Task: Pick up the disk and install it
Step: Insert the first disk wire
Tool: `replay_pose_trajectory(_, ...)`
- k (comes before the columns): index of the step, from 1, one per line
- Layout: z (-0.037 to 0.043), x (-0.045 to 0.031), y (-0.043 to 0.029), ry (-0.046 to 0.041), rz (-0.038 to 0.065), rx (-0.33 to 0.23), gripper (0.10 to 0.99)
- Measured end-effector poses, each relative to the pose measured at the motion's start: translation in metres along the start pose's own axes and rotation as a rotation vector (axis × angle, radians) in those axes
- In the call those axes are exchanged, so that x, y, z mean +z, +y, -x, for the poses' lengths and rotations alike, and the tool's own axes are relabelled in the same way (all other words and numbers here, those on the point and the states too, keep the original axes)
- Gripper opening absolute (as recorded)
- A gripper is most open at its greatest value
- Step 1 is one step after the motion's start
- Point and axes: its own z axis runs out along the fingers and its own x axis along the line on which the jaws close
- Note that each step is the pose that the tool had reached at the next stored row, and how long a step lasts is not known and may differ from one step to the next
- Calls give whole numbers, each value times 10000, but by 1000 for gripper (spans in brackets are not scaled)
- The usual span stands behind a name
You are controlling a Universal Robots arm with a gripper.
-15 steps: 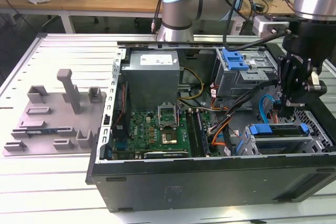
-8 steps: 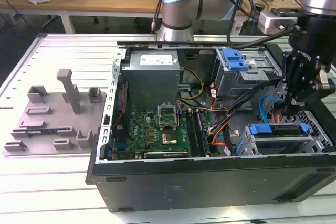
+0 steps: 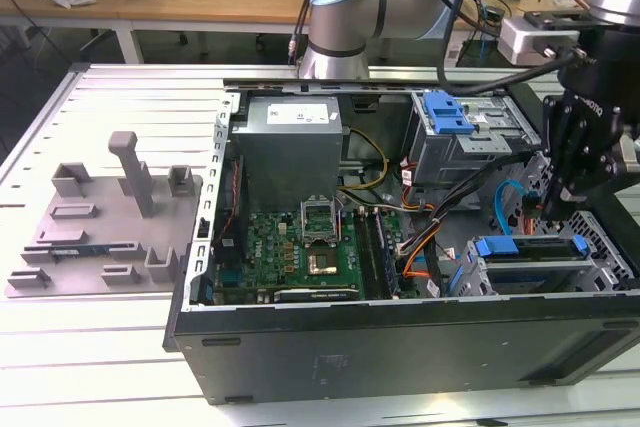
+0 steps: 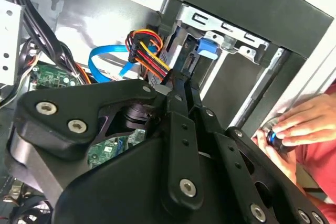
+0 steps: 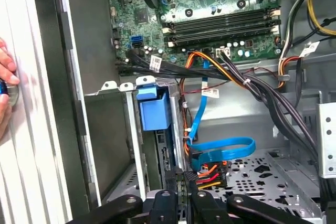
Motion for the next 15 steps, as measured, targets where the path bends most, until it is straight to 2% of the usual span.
replay_pose_trajectory(1,-41,10,-3,-124,14,4,169)
replay_pose_trajectory(2,-88,19,-8,-206,25,9,169)
replay_pose_trajectory(4,-141,33,-14,-324,41,16,169)
replay_pose_trajectory(5,-180,45,-18,-473,62,26,169)
replay_pose_trajectory(7,-232,68,-23,-928,117,44,169)
replay_pose_trajectory(10,-265,80,-26,-1240,159,47,169)
replay_pose_trajectory(11,-279,83,-27,-1276,177,49,169)
replay_pose_trajectory(15,-284,84,-28,-1269,242,41,169)
